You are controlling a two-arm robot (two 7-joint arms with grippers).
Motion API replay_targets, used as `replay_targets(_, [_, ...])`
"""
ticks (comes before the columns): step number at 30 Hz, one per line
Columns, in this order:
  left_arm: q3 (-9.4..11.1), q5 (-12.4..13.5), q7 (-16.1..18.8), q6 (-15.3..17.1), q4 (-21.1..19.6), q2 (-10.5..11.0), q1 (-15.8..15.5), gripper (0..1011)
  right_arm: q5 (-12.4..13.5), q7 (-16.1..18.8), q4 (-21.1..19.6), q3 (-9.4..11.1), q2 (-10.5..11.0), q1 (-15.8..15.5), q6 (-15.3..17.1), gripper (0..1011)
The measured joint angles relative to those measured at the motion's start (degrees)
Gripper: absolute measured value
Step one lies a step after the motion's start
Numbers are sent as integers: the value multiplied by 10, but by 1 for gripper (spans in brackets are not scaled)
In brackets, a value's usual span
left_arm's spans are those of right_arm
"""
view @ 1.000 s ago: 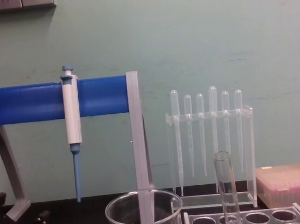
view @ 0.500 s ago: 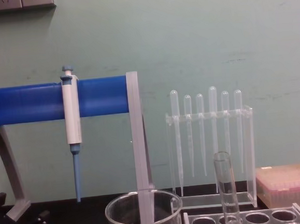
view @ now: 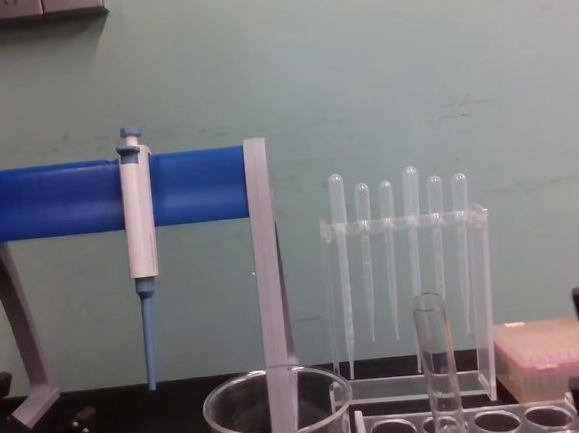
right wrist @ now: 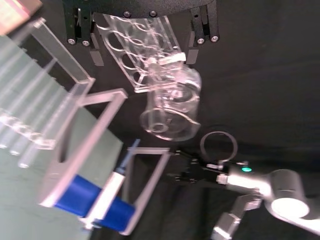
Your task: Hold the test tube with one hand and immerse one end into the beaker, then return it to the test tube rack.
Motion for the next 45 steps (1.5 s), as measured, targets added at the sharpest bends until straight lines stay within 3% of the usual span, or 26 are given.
replay_targets(10, [0,0,0,0,0,0,0,1000,-14,39,10,-41,-27,57,51,1002])
replay_targets(14, [0,0,0,0,0,0,0,1000,-26,40,18,-64,-44,85,75,1002])
replay_targets(22, [0,0,0,0,0,0,0,1000,-44,30,34,-93,-73,120,94,1002])
replay_targets(34, [0,0,0,0,0,0,0,1000,-51,12,53,-109,-95,139,115,1002])
replay_targets(45, [0,0,0,0,0,0,0,1000,-51,11,54,-110,-96,140,116,1002])
